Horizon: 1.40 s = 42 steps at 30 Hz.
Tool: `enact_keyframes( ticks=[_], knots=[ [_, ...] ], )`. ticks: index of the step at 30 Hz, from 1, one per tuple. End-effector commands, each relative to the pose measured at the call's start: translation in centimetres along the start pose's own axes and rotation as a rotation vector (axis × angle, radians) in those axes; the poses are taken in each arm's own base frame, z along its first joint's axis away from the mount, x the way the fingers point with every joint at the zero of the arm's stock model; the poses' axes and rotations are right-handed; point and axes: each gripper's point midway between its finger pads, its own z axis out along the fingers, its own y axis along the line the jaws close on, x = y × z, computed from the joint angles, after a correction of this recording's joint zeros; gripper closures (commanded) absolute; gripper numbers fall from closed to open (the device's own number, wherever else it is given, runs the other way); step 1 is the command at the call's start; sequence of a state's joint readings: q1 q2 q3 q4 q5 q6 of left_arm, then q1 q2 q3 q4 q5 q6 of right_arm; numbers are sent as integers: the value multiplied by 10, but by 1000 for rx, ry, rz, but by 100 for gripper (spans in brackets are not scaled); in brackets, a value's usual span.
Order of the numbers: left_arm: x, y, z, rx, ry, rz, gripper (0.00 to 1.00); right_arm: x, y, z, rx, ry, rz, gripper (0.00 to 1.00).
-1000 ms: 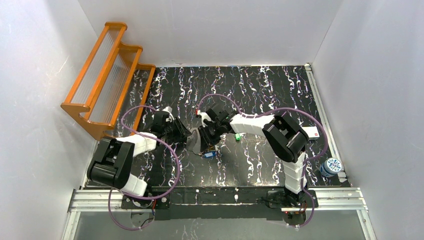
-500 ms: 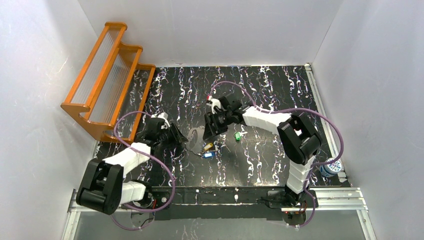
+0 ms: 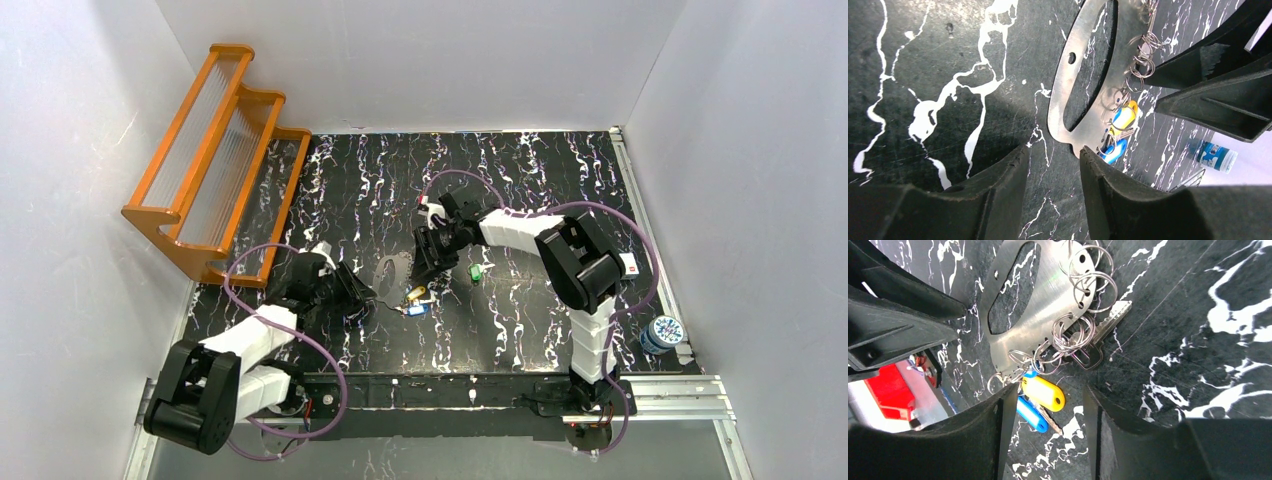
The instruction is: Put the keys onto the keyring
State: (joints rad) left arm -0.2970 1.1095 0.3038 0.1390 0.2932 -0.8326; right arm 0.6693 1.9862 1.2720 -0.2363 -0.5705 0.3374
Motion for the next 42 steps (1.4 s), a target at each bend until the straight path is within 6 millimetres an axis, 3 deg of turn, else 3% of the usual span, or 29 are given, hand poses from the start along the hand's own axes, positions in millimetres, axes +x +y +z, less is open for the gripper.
enact_keyframes(
  ticks=[1,7,12,22,25,35,42],
  knots=[
    [11,10,5,-42,35,8,60,-8,16,8,-58,8,-11,42],
    [-9,14,11,-131,-15,67,60,-9,13,19,-38,21,1,41],
    [-11,15,20,-172,5,111,61,-16,12,25,-29,22,-5,42],
    [30,-26,48,-72,93,226,64,-36,15,36,-18,39,-38,44],
    [35,-30,51,-48,100,223,65,-36,17,35,-15,45,-56,45],
    [8,-33,25,-124,6,309,61,-50,9,4,133,-45,-137,38],
    [-8,-10,10,-280,-59,329,61,-51,3,8,155,-19,-144,40]
  ],
)
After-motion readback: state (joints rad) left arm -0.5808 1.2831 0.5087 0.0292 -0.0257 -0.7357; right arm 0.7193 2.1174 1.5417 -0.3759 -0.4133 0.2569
